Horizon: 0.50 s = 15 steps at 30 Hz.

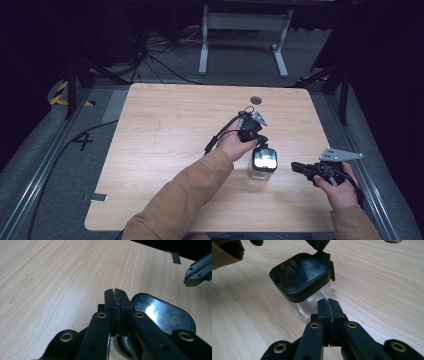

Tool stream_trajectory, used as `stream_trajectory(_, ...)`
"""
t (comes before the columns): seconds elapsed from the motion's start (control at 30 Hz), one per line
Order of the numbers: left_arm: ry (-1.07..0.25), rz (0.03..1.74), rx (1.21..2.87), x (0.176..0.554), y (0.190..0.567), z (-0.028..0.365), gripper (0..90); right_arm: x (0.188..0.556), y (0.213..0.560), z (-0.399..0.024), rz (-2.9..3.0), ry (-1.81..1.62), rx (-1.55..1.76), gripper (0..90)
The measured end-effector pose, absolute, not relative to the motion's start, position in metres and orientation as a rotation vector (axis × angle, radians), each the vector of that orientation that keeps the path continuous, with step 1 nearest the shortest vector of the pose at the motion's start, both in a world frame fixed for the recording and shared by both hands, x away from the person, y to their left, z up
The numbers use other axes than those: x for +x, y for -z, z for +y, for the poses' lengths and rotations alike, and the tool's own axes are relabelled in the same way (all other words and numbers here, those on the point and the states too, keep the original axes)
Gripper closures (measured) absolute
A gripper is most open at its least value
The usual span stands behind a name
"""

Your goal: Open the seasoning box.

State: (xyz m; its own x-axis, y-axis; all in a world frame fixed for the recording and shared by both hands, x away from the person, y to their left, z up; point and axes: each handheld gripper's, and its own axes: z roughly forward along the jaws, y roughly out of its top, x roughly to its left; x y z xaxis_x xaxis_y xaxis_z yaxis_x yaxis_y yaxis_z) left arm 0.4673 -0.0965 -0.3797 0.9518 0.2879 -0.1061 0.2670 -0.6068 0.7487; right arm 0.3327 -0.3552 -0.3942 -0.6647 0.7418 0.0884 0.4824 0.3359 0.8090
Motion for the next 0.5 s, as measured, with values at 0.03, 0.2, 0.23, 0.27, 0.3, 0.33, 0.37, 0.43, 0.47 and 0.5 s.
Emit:
stream_trajectory(0.03,-0.033,0.394,2.25,0.468,0.38,-0.097,89.8,0.332,0.394,-0.354,2.309,-1.247,1.099,89.9)
stream_trajectory(0.2,-0.028,0.393,2.257,0.469,0.38,-0.096,89.9,0.331,0.392,-0.352,2.316,-1.247,1.081,89.9)
stream_trajectory(0.23,-0.027,0.393,2.257,0.469,0.38,-0.096,89.9,0.331,0.392,-0.351,2.321,-1.251,1.076,89.9)
stream_trajectory(0.27,-0.025,0.393,2.258,0.469,0.38,-0.096,90.0,0.331,0.392,-0.35,2.326,-1.25,1.066,89.9)
stream_trajectory(0.3,-0.024,0.394,2.258,0.469,0.38,-0.097,90.0,0.33,0.392,-0.349,2.335,-1.251,1.06,89.9)
stream_trajectory(0.33,-0.025,0.391,2.257,0.47,0.38,-0.097,90.0,0.33,0.392,-0.347,2.344,-1.262,1.059,90.0)
stream_trajectory(0.37,-0.022,0.399,2.252,0.47,0.38,-0.097,90.0,0.33,0.392,-0.345,2.358,-1.252,1.051,90.0)
stream_trajectory(0.43,-0.018,0.402,2.255,0.47,0.38,-0.097,90.0,0.33,0.393,-0.342,2.37,-1.248,1.041,90.0)
stream_trajectory(0.47,-0.019,0.401,2.254,0.47,0.38,-0.097,90.0,0.33,0.394,-0.341,2.37,-1.252,1.039,90.0)
stream_trajectory(0.5,-0.018,0.402,2.253,0.47,0.38,-0.097,90.0,0.33,0.394,-0.339,2.375,-1.248,1.031,90.0)
